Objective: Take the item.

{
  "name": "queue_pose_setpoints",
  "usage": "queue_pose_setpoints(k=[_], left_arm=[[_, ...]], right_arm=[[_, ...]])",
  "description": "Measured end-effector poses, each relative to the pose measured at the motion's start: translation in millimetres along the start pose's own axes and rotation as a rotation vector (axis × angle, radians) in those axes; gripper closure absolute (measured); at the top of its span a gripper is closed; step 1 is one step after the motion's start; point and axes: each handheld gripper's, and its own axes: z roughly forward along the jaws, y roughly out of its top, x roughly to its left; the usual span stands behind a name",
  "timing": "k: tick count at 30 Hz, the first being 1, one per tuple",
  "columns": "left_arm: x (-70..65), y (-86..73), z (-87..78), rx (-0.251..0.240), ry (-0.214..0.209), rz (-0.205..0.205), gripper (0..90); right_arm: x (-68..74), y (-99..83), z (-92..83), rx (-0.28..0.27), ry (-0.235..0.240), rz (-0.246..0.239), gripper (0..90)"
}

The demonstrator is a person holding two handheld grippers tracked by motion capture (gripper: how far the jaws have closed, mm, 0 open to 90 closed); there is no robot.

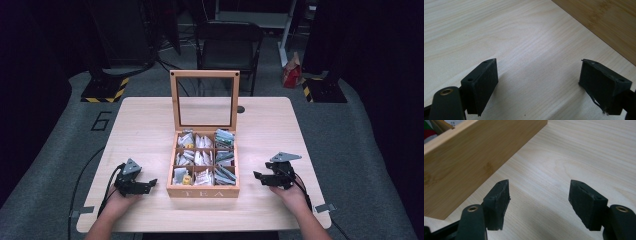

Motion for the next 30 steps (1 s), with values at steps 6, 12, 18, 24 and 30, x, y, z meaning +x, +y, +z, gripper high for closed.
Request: queue_pose_setpoints(k=[6, 12, 18, 24, 30], left_arm=[[-0.1, 0.0, 0.0, 0.0, -0.001, -0.003, 14.9], [-0.1, 0.0, 0.0, 0.0, -0.001, -0.002, 14.9], [-0.3, -0.1, 0.1, -0.001, -0.001, -0.005, 14.9], [-0.3, -0.1, 0.1, -0.001, 0.0, -0.005, 14.9], [-0.3, -0.1, 0.0, -0.001, 0.0, -0.003, 14.9]], right_arm=[[2.2, 4.2, -8.3, -0.022, 0.007, 0.003, 35.1], [4.6, 8.3, -15.3, -0.024, 0.026, -0.002, 36.4], [10.1, 12.2, -20.8, -0.029, 0.036, -0.01, 36.8], [14.4, 16.2, -25.1, -0.03, 0.056, -0.012, 37.0], [15.4, 25.2, -35.9, -0.049, 0.077, 0.01, 39.0]])
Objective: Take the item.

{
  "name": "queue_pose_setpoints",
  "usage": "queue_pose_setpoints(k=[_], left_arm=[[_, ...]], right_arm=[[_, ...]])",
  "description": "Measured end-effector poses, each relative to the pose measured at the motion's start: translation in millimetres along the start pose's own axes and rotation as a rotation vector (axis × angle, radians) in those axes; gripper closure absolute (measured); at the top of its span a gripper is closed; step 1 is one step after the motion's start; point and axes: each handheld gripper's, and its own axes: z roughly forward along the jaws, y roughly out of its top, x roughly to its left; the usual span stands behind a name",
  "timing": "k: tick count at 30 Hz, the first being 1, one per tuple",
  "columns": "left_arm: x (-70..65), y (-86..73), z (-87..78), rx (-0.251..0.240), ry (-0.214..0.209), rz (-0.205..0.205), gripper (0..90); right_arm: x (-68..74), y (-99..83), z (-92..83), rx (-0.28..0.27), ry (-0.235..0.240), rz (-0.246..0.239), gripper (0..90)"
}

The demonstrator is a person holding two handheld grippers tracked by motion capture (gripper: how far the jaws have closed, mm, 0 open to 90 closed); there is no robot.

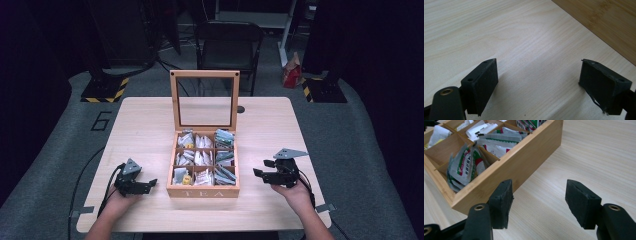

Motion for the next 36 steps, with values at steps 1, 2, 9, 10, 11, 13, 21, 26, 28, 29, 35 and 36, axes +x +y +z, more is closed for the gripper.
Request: queue_pose_setpoints(k=[1, 2, 9, 10, 11, 13, 21, 26, 28, 29, 35, 36], left_arm=[[-0.5, -0.2, 0.3, -0.002, -0.003, -0.009, 15.0], [0.0, 0.0, 0.0, 0.0, -0.001, 0.001, 15.0], [-0.2, -0.1, 0.1, 0.0, -0.001, -0.004, 14.9], [-0.3, -0.1, 0.1, -0.001, 0.0, -0.005, 15.0], [-0.1, 0.0, 0.0, 0.0, 0.0, -0.001, 15.0], [-0.4, -0.1, 0.2, -0.001, -0.003, -0.008, 15.0], [-0.3, -0.1, 0.1, -0.001, -0.001, -0.005, 14.9], [-0.2, -0.1, 0.1, -0.001, -0.001, -0.004, 14.9], [0.1, 0.0, 0.0, 0.0, -0.001, 0.002, 15.0], [0.1, 0.0, 0.0, 0.0, 0.0, 0.001, 15.0], [-0.4, -0.2, 0.3, -0.003, -0.004, -0.008, 15.0], [-0.5, -0.2, 0.3, -0.003, -0.004, -0.008, 15.0]], right_arm=[[0.1, 1.6, -1.8, 0.0, 0.002, 0.001, 39.2], [0.0, 3.6, -3.8, -0.002, 0.005, -0.001, 39.5], [1.1, 11.4, -10.5, 0.0, 0.013, -0.015, 40.3], [0.7, 12.0, -10.7, 0.002, 0.011, -0.024, 40.5], [1.3, 13.1, -11.2, 0.006, 0.011, -0.023, 40.8], [1.5, 14.9, -11.8, 0.011, 0.012, -0.032, 41.1], [9.3, 25.6, -14.7, 0.004, 0.029, -0.068, 43.2], [15.6, 31.0, -13.7, 0.001, 0.039, -0.087, 43.8], [18.0, 32.5, -12.8, 0.0, 0.046, -0.094, 44.4], [19.4, 32.9, -12.2, 0.001, 0.049, -0.094, 44.7], [26.9, 35.1, -6.7, 0.007, 0.069, -0.113, 46.8], [27.7, 35.4, -5.5, 0.007, 0.072, -0.12, 47.0]])
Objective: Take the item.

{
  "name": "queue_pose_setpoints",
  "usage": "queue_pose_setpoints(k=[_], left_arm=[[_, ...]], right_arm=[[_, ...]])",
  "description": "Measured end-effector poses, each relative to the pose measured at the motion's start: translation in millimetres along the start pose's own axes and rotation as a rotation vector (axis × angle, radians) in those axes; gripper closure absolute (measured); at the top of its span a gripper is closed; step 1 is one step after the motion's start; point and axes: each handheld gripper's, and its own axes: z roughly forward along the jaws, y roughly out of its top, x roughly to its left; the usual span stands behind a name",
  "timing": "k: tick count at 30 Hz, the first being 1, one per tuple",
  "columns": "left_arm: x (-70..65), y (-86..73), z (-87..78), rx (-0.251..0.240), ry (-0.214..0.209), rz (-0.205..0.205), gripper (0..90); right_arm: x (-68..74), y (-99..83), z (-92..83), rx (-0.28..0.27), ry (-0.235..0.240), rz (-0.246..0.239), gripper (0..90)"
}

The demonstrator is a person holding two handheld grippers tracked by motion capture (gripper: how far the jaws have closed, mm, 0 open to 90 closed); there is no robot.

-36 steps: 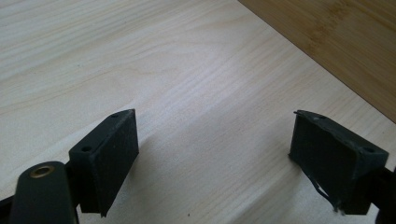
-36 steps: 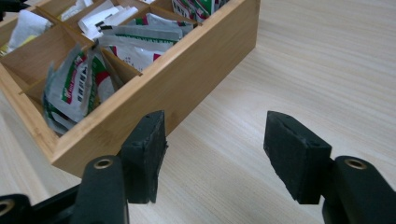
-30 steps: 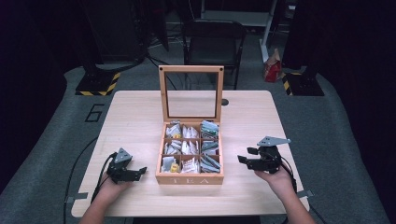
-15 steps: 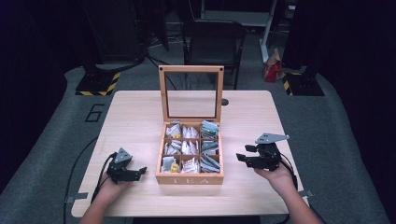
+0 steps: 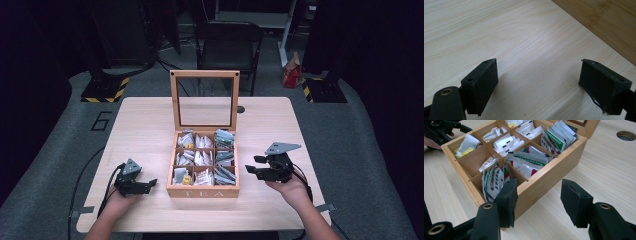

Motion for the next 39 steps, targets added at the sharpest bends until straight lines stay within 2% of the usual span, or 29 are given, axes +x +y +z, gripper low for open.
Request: queue_pose_setpoints(k=[4, 5, 20, 21, 22, 24, 33, 35, 39], left_arm=[[0.7, 0.3, -0.4, 0.004, 0.004, 0.013, 15.0], [0.0, 0.1, -0.1, 0.001, 0.001, 0.001, 15.0], [0.1, 0.1, -0.2, 0.002, 0.001, 0.002, 15.0], [0.7, 0.3, -0.4, 0.004, 0.004, 0.012, 15.0], [0.0, 0.1, -0.1, 0.002, 0.0, 0.0, 15.0], [0.1, 0.1, -0.2, 0.002, 0.004, 0.002, 15.0], [0.4, 0.2, -0.2, 0.003, 0.002, 0.007, 15.0], [0.5, 0.2, -0.3, 0.003, 0.003, 0.009, 15.0], [0.0, 0.1, -0.1, 0.002, 0.001, 0.001, 15.0]], right_arm=[[5.5, 1.1, 5.1, 0.001, 0.016, -0.003, 48.0], [6.1, 1.3, 6.2, 0.001, 0.018, -0.012, 48.2], [22.2, 5.7, 29.3, 0.027, 0.065, -0.041, 54.9], [22.4, 5.8, 30.6, 0.026, 0.07, -0.048, 55.3], [23.6, 5.7, 32.1, 0.026, 0.073, -0.047, 55.9], [25.3, 5.7, 34.6, 0.028, 0.075, -0.049, 56.9], [31.1, 5.5, 43.1, 0.041, 0.101, -0.066, 66.4], [31.4, 5.5, 44.4, 0.042, 0.102, -0.083, 69.0], [33.0, 4.8, 47.7, 0.053, 0.108, -0.092, 73.7]])
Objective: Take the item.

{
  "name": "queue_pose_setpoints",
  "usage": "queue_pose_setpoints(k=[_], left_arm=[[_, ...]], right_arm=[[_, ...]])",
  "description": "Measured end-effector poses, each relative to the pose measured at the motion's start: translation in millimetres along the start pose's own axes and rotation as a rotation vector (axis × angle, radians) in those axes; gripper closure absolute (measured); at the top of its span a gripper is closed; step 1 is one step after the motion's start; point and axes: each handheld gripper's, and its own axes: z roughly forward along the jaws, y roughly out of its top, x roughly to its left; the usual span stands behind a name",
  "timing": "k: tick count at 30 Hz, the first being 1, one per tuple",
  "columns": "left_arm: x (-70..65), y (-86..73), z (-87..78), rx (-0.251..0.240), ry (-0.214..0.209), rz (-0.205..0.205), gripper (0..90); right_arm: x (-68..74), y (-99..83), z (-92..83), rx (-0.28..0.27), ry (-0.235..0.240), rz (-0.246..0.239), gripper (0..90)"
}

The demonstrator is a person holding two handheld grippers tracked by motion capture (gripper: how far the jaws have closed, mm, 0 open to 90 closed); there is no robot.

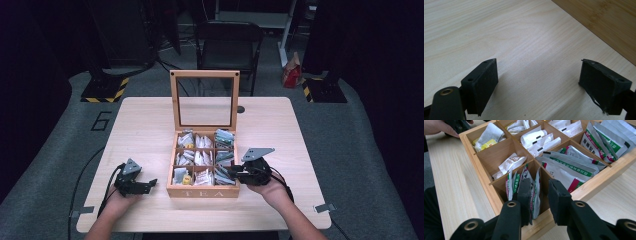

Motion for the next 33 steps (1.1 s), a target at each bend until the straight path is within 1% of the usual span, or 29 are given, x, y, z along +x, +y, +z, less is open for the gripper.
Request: queue_pose_setpoints(k=[2, 5, 6, 9, 11, 12, 17, 18, 22, 24, 30, 33], left_arm=[[0.1, 0.0, 0.0, 0.0, 0.0, 0.001, 15.0], [0.0, 0.0, 0.0, 0.0, 0.0, 0.0, 15.0], [0.3, 0.1, -0.2, 0.001, 0.003, 0.006, 15.0], [-0.1, 0.0, 0.0, 0.0, 0.001, -0.001, 15.0], [0.3, 0.1, -0.1, 0.0, 0.003, 0.006, 15.0], [0.0, -0.1, 0.2, -0.002, -0.001, -0.002, 15.0], [0.0, 0.0, 0.0, 0.0, 0.001, 0.001, 15.0], [0.1, -0.1, 0.1, -0.002, -0.001, 0.0, 15.0], [0.1, 0.0, -0.1, 0.0, 0.001, 0.003, 15.0], [0.1, 0.0, 0.1, -0.001, 0.0, 0.002, 15.0], [0.1, 0.0, 0.0, 0.0, 0.0, 0.001, 15.0], [0.0, -0.1, 0.1, -0.002, -0.001, 0.0, 15.0]], right_arm=[[0.4, -0.3, 0.9, 0.008, -0.003, 0.0, 74.7], [0.7, -0.3, 2.5, 0.015, 0.001, -0.015, 78.9], [0.8, -0.3, 3.0, 0.014, 0.0, -0.017, 79.8], [0.5, -0.2, 4.7, 0.017, -0.002, -0.025, 82.1], [0.4, -0.2, 5.8, 0.023, 0.0, -0.025, 82.3], [0.5, -0.1, 6.5, 0.025, -0.002, -0.024, 82.3], [1.6, -0.1, 9.8, 0.04, 0.001, -0.018, 83.0], [1.3, 0.0, 10.8, 0.04, 0.001, -0.03, 82.9], [1.6, -1.1, 14.1, 0.036, 0.01, -0.012, 83.0], [2.2, -2.0, 15.7, 0.045, 0.015, -0.005, 83.2], [2.6, -2.5, 20.2, 0.057, 0.012, -0.018, 83.4], [2.5, -2.2, 21.6, 0.063, 0.01, -0.016, 83.5]])
